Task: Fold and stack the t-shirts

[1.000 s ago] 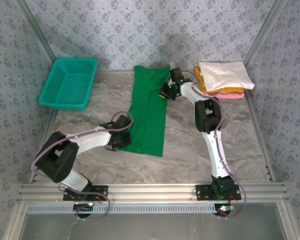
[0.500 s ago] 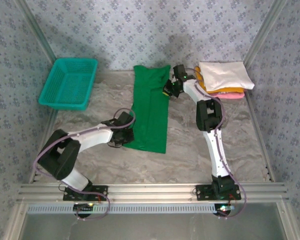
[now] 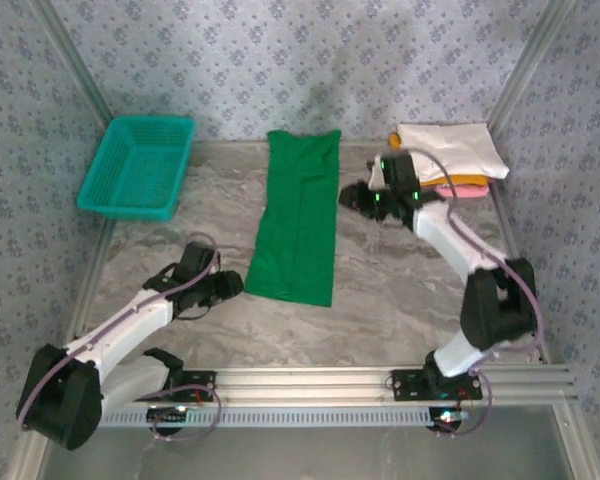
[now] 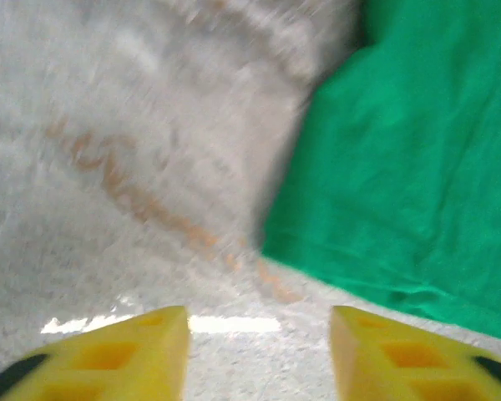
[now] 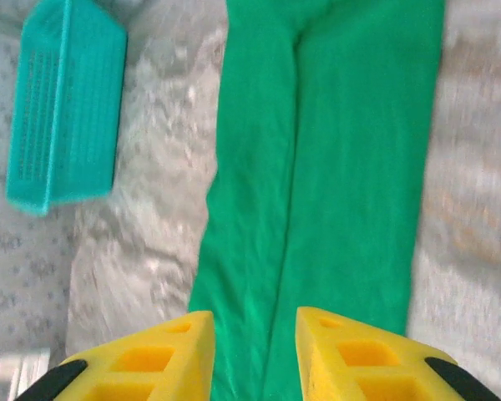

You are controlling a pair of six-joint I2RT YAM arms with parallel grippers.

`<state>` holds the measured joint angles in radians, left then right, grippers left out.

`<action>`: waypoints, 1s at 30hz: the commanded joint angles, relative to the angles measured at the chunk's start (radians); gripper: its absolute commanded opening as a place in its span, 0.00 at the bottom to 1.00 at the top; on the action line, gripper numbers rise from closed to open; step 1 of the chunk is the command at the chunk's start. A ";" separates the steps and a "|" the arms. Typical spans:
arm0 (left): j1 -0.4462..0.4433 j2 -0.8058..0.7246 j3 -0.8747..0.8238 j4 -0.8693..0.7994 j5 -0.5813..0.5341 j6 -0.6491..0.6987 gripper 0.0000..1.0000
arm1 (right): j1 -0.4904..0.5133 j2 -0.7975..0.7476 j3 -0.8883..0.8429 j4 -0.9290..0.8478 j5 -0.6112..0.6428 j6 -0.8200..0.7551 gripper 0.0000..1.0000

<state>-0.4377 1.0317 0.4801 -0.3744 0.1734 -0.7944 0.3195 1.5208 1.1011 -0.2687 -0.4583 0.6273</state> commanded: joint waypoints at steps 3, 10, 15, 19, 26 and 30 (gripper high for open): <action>0.074 0.048 -0.008 0.207 0.215 0.058 0.54 | 0.047 -0.094 -0.374 0.222 -0.087 0.129 0.36; 0.082 0.279 0.106 0.266 0.281 0.116 0.54 | 0.138 -0.156 -0.516 0.317 -0.057 0.207 0.42; 0.082 0.362 0.155 0.175 0.240 0.186 0.54 | 0.144 -0.139 -0.575 0.337 -0.074 0.240 0.43; 0.077 0.415 0.149 0.226 0.266 0.178 0.54 | 0.148 -0.118 -0.587 0.360 -0.071 0.235 0.43; 0.028 0.465 0.176 0.234 0.274 0.166 0.46 | 0.143 -0.076 -0.562 0.368 -0.065 0.226 0.43; -0.011 0.443 0.139 0.251 0.254 0.126 0.39 | 0.139 -0.061 -0.550 0.357 -0.059 0.212 0.43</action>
<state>-0.4187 1.4757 0.6312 -0.1520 0.4080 -0.6468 0.4606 1.4403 0.5240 0.0872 -0.5167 0.8494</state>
